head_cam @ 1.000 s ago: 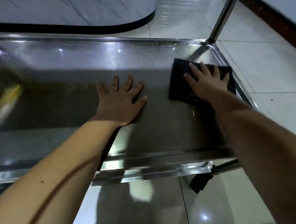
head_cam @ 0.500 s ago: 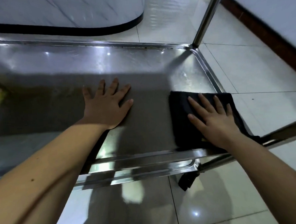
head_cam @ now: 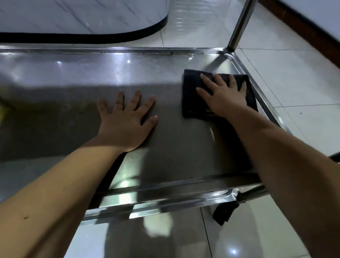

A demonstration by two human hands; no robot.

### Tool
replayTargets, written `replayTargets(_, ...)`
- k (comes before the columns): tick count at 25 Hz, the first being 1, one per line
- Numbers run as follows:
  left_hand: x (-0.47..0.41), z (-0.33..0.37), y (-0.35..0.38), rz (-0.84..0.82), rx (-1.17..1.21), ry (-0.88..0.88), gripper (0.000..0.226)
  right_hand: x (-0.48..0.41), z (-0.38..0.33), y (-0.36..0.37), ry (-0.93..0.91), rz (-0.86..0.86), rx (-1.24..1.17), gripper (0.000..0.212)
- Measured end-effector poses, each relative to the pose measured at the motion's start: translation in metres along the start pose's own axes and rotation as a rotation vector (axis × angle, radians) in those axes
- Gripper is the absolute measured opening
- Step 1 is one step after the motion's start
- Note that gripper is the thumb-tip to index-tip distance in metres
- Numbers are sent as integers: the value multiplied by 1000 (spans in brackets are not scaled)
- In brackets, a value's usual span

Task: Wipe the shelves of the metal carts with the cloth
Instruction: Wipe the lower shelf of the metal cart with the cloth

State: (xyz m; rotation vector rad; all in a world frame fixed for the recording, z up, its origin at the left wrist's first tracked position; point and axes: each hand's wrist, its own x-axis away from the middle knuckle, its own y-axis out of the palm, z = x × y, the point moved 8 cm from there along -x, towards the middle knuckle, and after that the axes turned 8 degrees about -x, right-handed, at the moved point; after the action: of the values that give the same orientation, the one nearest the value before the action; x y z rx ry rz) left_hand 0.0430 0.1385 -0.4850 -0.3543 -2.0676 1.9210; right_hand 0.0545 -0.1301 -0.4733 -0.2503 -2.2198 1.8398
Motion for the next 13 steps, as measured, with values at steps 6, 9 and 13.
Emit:
replayTargets(6,-4,1,1,-7,-11,21,63,-62,-23,0,90,-14,-72,64)
replayTargets(9,0,2,-1,-9,-3,12,63,-33,-28,2,-8,-45,-34,62)
replayTargets(13,4,2,-4,11,12,-3,57,75,-45,17,-164,-113,65,63)
